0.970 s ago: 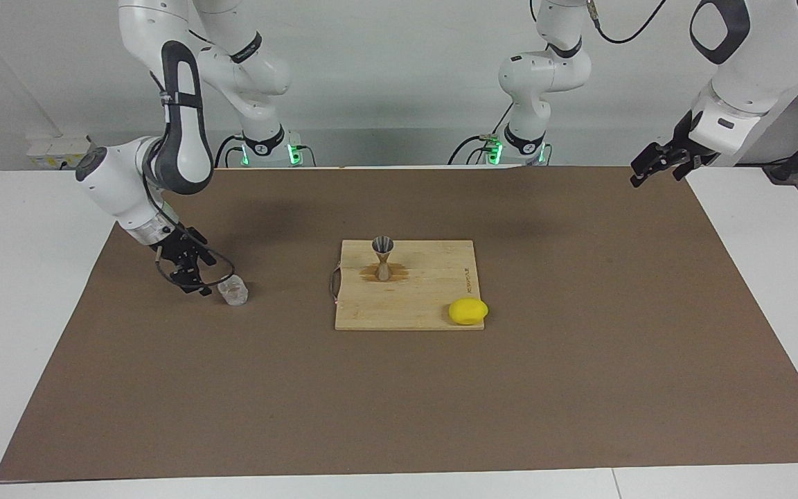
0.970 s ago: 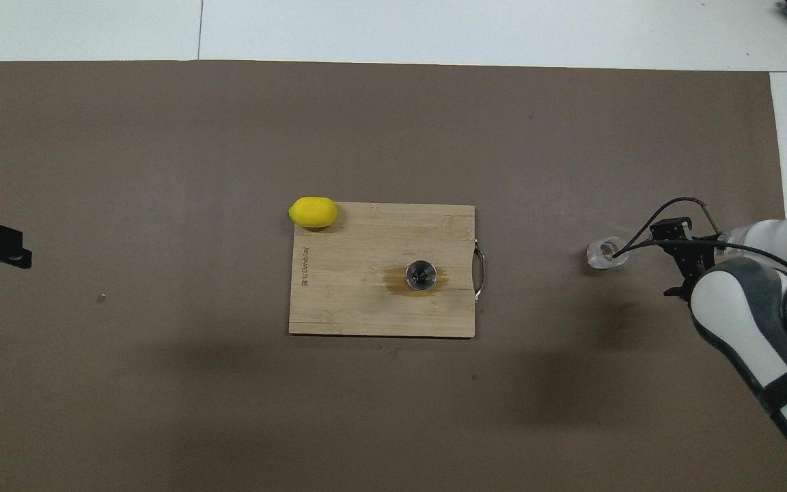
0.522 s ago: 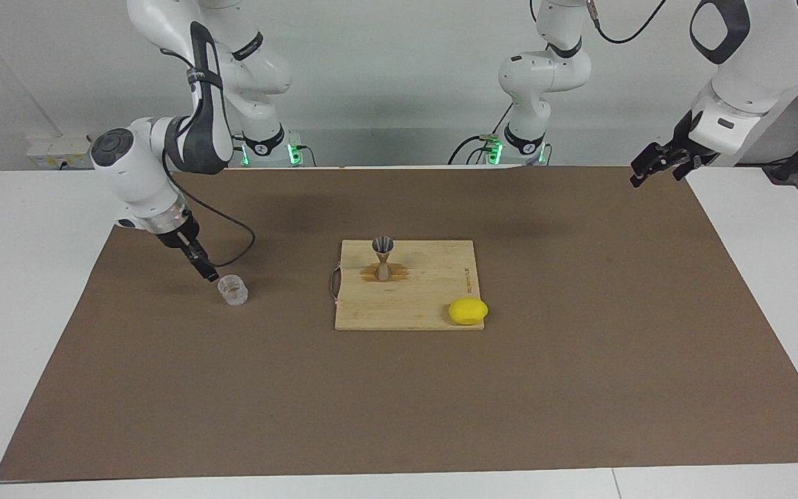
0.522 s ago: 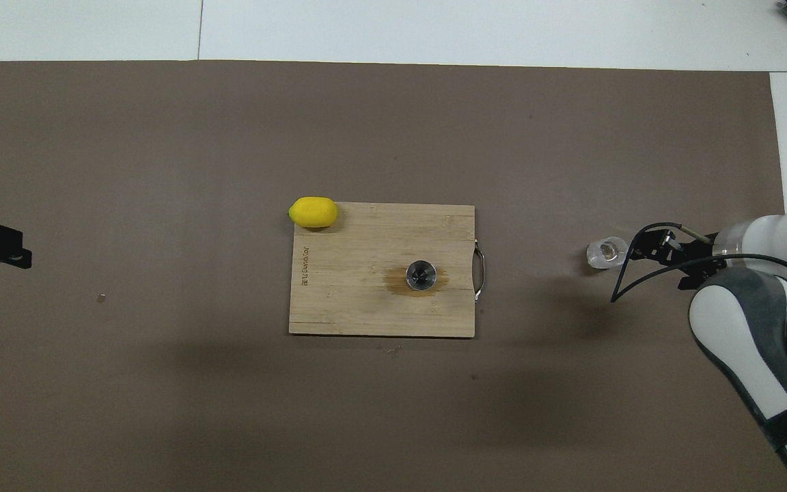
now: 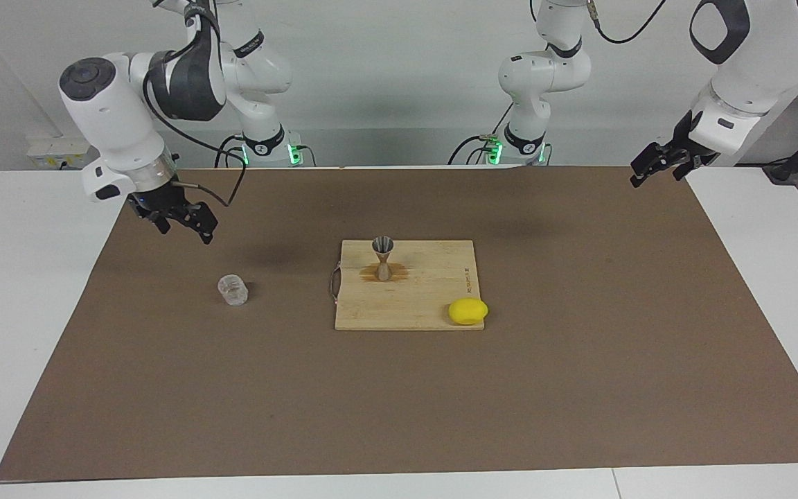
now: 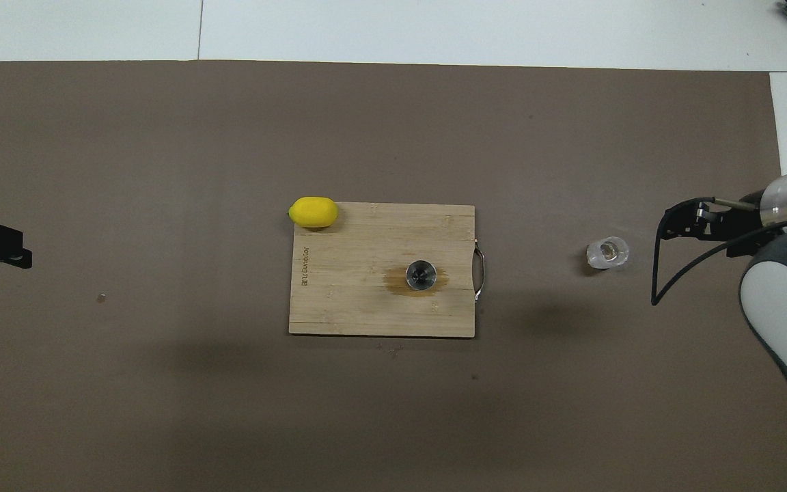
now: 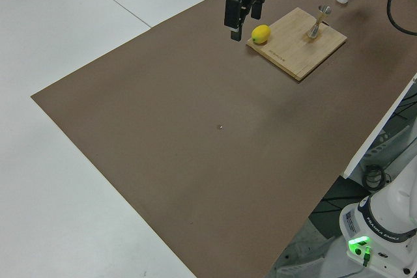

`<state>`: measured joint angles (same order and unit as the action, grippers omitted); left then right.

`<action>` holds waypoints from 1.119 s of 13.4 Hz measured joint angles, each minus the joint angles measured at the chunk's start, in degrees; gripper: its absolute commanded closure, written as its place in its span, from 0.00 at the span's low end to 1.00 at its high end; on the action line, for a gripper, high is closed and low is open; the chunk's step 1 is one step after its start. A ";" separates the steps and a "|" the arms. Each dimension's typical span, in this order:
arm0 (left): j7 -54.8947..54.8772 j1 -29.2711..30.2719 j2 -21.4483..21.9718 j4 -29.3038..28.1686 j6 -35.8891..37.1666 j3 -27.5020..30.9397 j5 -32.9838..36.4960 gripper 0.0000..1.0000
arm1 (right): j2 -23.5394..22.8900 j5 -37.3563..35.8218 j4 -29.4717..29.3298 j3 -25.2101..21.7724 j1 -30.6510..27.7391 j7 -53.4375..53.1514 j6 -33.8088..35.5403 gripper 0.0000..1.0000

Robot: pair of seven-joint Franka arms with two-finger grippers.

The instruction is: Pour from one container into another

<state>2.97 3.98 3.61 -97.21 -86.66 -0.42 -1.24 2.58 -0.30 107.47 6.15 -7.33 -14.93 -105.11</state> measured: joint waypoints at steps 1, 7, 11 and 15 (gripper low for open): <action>0.00 0.00 0.00 0.00 0.00 -0.02 0.00 0.00 | -0.20 -0.03 -2.62 0.02 0.73 0.00 2.25 0.01; 0.00 0.00 0.00 0.00 0.00 -0.03 0.00 0.00 | -2.70 -2.33 -15.92 0.04 3.31 0.00 12.56 0.01; 0.00 0.00 0.00 0.00 0.00 -0.03 0.00 0.00 | -3.79 -2.33 -17.81 -0.08 3.14 0.20 14.97 0.01; 0.00 0.00 0.00 0.00 0.00 -0.04 -0.15 0.00 | -3.79 -2.33 -17.84 -0.23 3.08 2.61 16.15 0.01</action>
<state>2.98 3.97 3.61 -97.21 -86.66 -0.46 -1.38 -1.21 -2.63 89.63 5.92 -4.25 -12.32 -88.95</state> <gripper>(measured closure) 0.000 0.009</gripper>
